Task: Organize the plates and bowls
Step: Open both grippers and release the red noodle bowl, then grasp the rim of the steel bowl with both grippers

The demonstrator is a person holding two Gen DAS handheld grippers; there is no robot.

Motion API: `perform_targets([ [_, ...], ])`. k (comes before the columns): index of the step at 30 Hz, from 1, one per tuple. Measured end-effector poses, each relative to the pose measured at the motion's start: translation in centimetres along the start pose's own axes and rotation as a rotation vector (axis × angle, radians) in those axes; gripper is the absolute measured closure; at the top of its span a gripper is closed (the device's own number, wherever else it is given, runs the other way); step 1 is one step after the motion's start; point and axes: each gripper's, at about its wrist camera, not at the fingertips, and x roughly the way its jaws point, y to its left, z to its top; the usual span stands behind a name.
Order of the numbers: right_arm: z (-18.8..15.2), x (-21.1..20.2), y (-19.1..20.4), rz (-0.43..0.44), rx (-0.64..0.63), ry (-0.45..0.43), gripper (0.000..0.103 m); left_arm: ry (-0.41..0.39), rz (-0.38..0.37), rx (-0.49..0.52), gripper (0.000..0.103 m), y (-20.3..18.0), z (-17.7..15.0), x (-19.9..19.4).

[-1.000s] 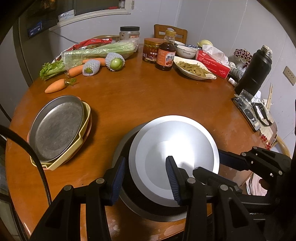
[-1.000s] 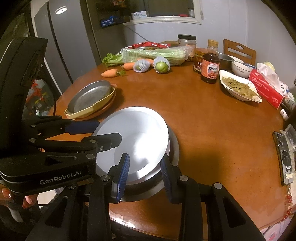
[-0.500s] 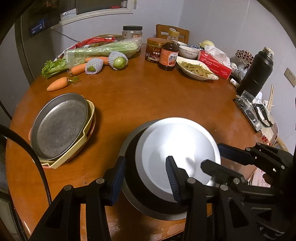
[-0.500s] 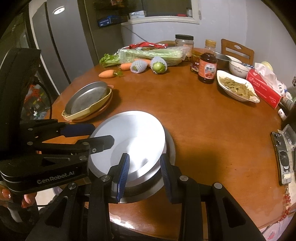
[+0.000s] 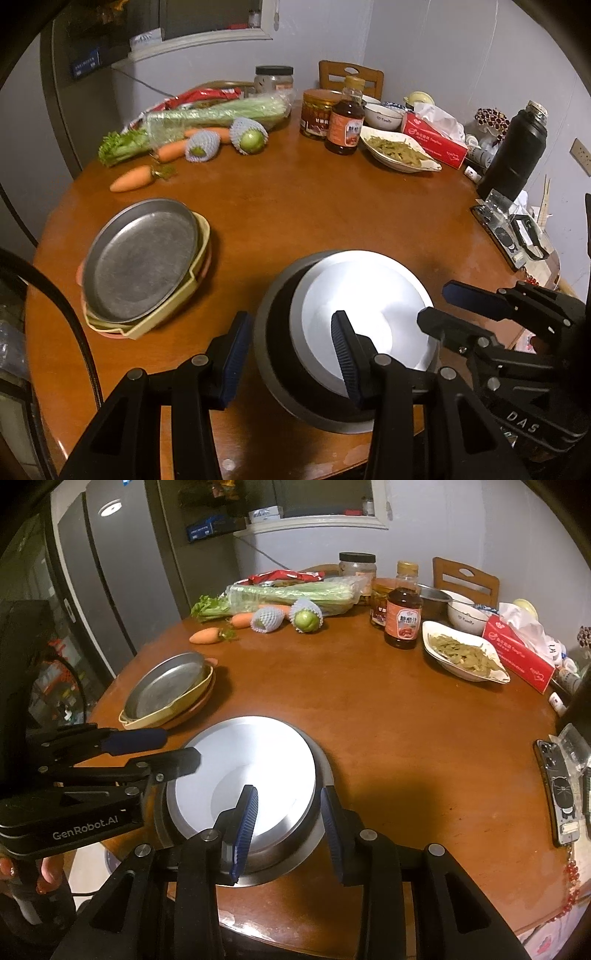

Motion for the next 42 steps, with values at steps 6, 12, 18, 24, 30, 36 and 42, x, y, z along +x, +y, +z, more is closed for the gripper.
perform_targets([
  [6,0.4,-0.4,-0.3,-0.008,0.004,-0.016,0.066,-0.017,0.016,-0.001,0.058,0.2,0.1,-0.7],
  [12,1.0,-0.8,-0.2,-0.016,-0.008,-0.034,0.066,-0.029,0.028,-0.009,0.056,0.3,0.2,-1.1],
  [18,1.4,-0.5,-0.5,-0.008,-0.010,-0.036,0.066,-0.021,0.041,-0.021,0.052,0.6,-0.1,-0.9],
  [24,1.5,0.1,-0.7,0.005,-0.015,-0.032,0.054,-0.002,0.053,-0.044,0.048,0.8,-0.1,-0.3],
  [30,1.2,0.9,-1.5,-0.006,0.008,-0.014,0.053,0.009,0.055,-0.036,0.047,0.4,0.0,0.1],
  [36,0.9,1.0,-2.0,-0.012,0.022,-0.008,0.050,0.016,0.042,-0.040,0.046,0.2,0.0,0.4],
  [42,0.5,1.5,-2.1,-0.010,0.028,0.015,0.048,0.052,0.028,-0.058,0.043,0.6,-0.2,1.4],
])
